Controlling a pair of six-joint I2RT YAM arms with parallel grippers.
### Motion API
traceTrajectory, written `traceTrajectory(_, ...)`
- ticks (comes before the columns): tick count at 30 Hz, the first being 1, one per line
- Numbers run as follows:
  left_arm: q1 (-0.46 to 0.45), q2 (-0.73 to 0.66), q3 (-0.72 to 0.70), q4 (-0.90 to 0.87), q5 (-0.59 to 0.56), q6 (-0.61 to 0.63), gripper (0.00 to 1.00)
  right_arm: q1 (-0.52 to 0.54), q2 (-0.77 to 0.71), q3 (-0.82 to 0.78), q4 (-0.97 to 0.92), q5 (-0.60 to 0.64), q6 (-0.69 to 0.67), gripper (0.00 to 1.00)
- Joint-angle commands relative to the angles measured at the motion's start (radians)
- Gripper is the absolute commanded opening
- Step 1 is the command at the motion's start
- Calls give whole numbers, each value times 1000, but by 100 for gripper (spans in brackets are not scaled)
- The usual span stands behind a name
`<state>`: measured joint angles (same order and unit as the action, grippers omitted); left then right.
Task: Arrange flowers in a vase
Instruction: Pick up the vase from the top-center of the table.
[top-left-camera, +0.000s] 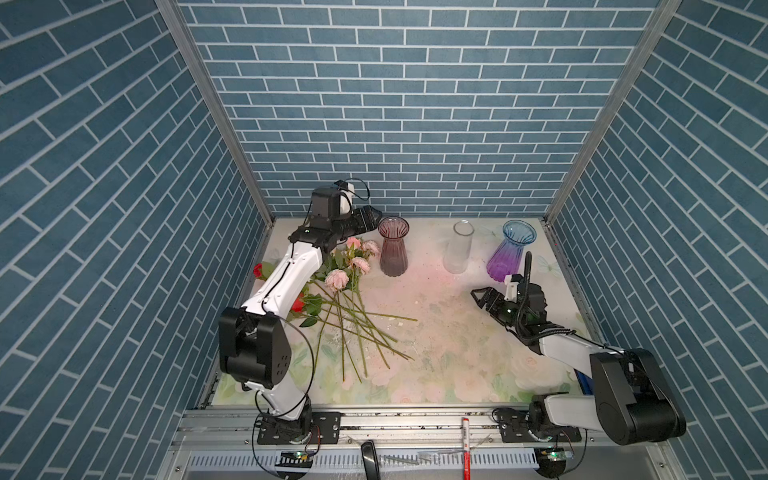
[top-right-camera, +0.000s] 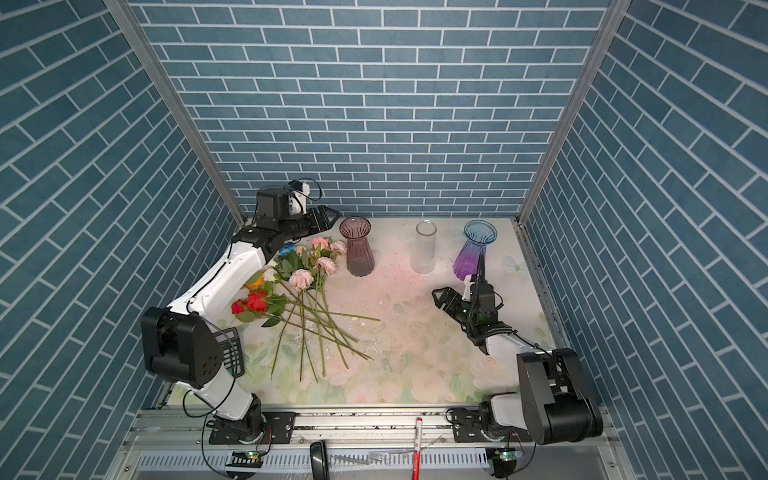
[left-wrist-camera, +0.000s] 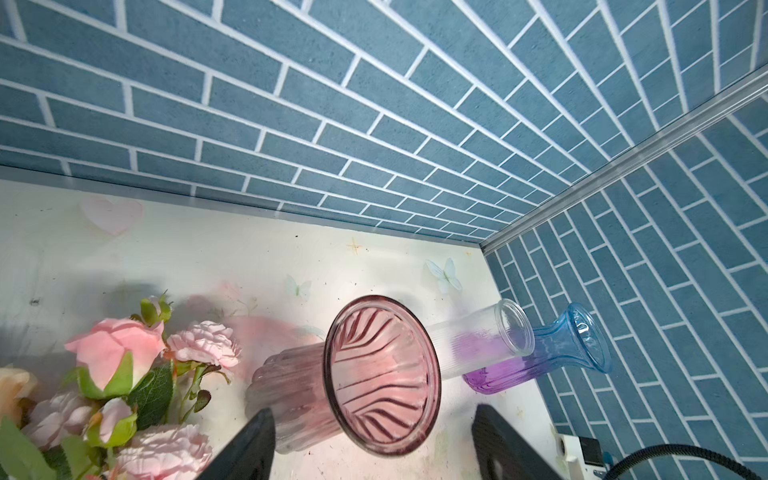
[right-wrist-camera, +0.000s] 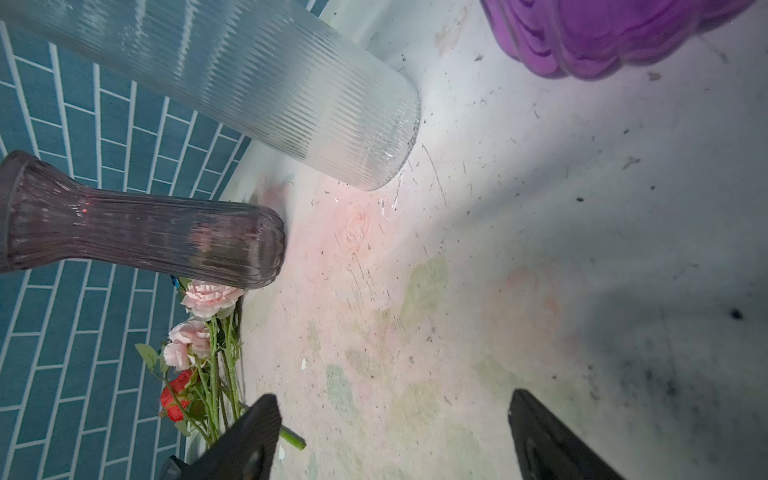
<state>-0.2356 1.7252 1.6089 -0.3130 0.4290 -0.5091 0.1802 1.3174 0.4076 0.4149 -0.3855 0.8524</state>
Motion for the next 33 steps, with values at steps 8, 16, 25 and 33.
traceTrajectory(8, -41, 212, 257, -455, -87, 23, 66, -10, -9, -21, 32, -13, 40, 87)
traceTrajectory(16, -77, 281, 377, -537, -125, 50, 56, -16, -10, -27, 42, -16, 45, 87)
traceTrajectory(25, -131, 416, 612, -790, -244, 135, 46, -21, -22, -36, 45, -17, 48, 88)
traceTrajectory(33, -133, 444, 647, -827, -268, 136, 28, -22, -33, -43, 46, -15, 50, 88)
